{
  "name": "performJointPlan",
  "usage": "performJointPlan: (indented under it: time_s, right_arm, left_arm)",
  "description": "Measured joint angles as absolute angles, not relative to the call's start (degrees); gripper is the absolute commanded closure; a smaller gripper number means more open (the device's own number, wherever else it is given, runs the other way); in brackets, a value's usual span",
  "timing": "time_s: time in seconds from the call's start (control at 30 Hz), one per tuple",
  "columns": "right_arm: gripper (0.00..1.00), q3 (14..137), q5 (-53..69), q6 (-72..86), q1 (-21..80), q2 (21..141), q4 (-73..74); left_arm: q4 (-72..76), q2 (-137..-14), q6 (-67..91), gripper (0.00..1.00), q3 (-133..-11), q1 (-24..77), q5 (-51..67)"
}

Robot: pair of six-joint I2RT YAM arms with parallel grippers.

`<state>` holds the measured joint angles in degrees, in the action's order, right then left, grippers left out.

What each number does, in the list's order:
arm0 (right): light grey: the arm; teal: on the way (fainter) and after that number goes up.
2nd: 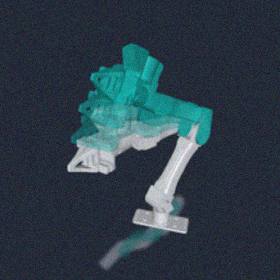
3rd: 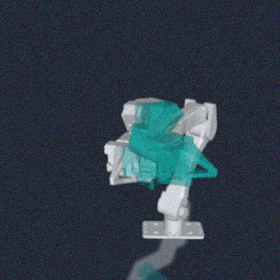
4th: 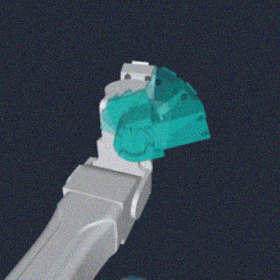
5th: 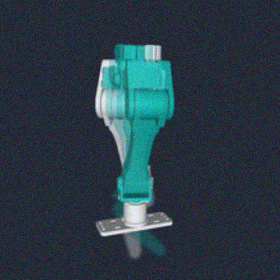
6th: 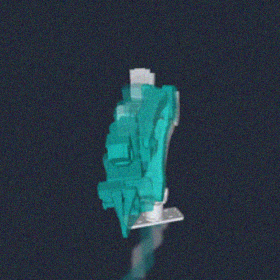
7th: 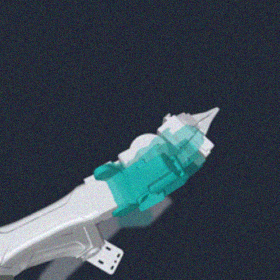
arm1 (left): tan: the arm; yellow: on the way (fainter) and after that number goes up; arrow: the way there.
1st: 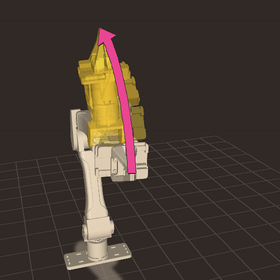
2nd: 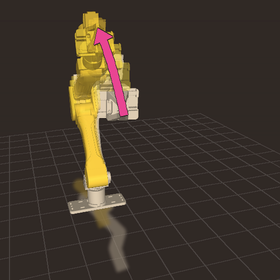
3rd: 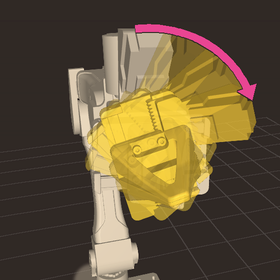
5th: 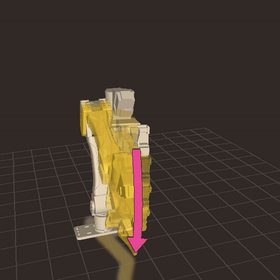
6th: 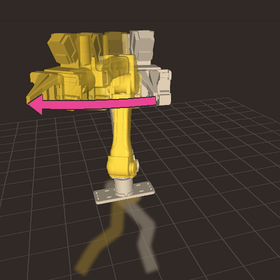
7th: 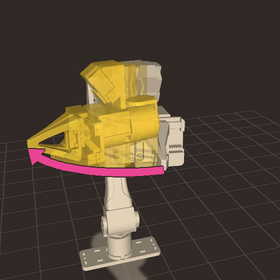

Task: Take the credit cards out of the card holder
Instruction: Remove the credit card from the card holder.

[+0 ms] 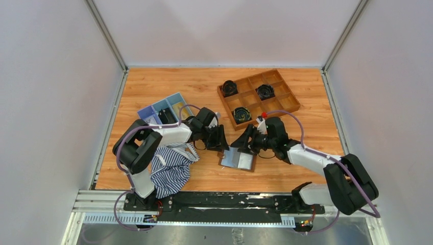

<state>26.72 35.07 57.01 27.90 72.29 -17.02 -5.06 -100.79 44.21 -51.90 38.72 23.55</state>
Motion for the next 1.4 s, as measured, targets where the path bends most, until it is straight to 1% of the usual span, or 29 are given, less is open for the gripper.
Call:
performJointPlan:
  time_s: [0.2, 0.47, 0.53, 0.57, 0.7, 0.77, 0.83, 0.9, 1.03, 1.13, 1.27, 1.4]
  right_arm:
    - [0.38, 26.8, 34.1, 57.0, 28.4, 73.3, -16.8]
    - [0.39, 26.5, 30.7, 55.5, 28.4, 69.7, -13.0]
    - [0.43, 25.9, 30.0, 55.3, 28.4, 69.0, -12.2]
    - [0.47, 25.6, 29.7, 55.2, 28.4, 68.9, -11.9]
    - [0.61, 24.5, 28.9, 54.9, 28.4, 68.9, -11.2]
    - [0.68, 24.1, 28.6, 54.9, 28.2, 69.1, -11.0]
    - [0.72, 23.9, 28.5, 54.8, 27.9, 69.7, -11.0]
    - [0.75, 23.9, 28.5, 54.8, 27.7, 70.5, -11.1]
    - [0.76, 23.9, 28.5, 54.7, 27.6, 72.9, -11.2]
    - [0.75, 23.9, 28.5, 54.7, 27.6, 74.5, -11.2]
    - [0.68, 23.3, 28.4, 54.6, 27.3, 73.9, -10.9]
    - [0.61, 21.8, 27.4, 53.9, 26.0, 70.0, -8.4]
  left_arm:
    - [-4.8, -100.8, 44.2, 0.51, -51.7, 38.7, 24.0]
    - [-5.7, -100.5, 44.0, 0.53, -51.7, 38.7, 23.4]
    - [-8.2, -99.2, 43.5, 0.52, -51.8, 38.9, 21.0]
    - [-11.2, -97.0, 42.7, 0.53, -51.8, 39.1, 17.5]
    - [-15.6, -90.7, 41.5, 0.57, -52.9, 39.6, 12.1]
    - [-16.0, -88.5, 40.8, 0.58, -54.3, 39.6, 11.7]
    - [-15.2, -88.4, 40.6, 0.59, -55.5, 39.8, 12.7]
    - [-14.6, -89.8, 40.5, 0.60, -56.0, 40.3, 14.0]
    - [-14.4, -95.6, 40.4, 0.60, -56.1, 42.7, 16.4]
    - [-14.9, -98.9, 40.5, 0.58, -56.1, 44.2, 17.6]
    - [-15.2, -100.2, 40.5, 0.56, -56.4, 45.6, 18.3]
    - [-15.2, -100.2, 40.5, 0.58, -57.2, 46.0, 18.5]
